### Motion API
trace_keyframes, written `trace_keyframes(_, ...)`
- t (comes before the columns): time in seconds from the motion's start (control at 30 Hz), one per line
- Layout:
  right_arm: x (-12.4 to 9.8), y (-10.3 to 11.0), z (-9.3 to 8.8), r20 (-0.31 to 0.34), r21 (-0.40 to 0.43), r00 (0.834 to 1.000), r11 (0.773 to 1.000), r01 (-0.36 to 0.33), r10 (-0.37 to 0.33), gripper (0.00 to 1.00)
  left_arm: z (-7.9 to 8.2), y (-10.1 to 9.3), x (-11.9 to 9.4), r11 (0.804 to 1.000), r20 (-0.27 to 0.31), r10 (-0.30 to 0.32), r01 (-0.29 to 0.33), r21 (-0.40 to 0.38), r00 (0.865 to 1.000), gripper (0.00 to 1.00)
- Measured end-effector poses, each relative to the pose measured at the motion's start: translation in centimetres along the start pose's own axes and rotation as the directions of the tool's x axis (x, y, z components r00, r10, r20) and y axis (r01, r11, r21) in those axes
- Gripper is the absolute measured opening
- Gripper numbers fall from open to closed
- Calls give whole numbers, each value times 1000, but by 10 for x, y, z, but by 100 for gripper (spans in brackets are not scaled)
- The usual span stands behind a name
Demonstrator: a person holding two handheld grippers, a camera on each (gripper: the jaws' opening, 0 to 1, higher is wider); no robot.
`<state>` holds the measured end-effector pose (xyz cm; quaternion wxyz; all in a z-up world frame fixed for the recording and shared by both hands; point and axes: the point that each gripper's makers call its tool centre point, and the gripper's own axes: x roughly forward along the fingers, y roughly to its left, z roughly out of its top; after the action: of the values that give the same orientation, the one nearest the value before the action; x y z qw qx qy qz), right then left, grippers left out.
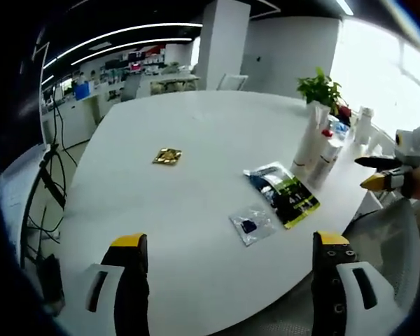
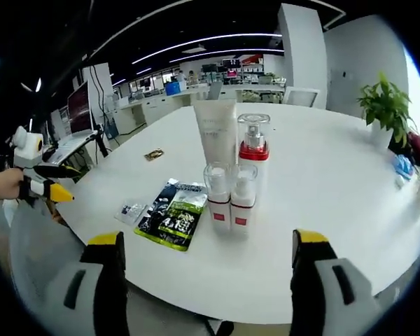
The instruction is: Arrange the skincare products in the storage area until every visible bottle or jar stands upright without overlapping.
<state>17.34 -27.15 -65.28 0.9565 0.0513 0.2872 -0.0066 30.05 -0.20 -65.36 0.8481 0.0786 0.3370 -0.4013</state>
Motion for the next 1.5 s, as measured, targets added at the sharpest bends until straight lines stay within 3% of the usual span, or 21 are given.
trace_keyframes(0.43,7,-9,-2,-6,79,999,996,33,-32,100,21,26,42,999,-77,9,-5,43,997,95)
trace_keyframes(0.7,7,-9,-5,-20,82,999,996,45,-43,100,47,45,78,997,-99,11,-4,72,995,95)
trace_keyframes(0.83,7,-11,-6,-26,87,998,995,52,-49,99,58,55,97,999,-110,20,-15,45,994,95)
trace_keyframes(1.17,7,-13,-9,-40,101,997,993,68,-64,98,68,71,138,999,-150,26,-19,48,988,93)
trace_keyframes(1.5,8,-16,-13,-58,104,996,991,80,-75,98,73,102,182,997,-228,31,-12,82,973,89)
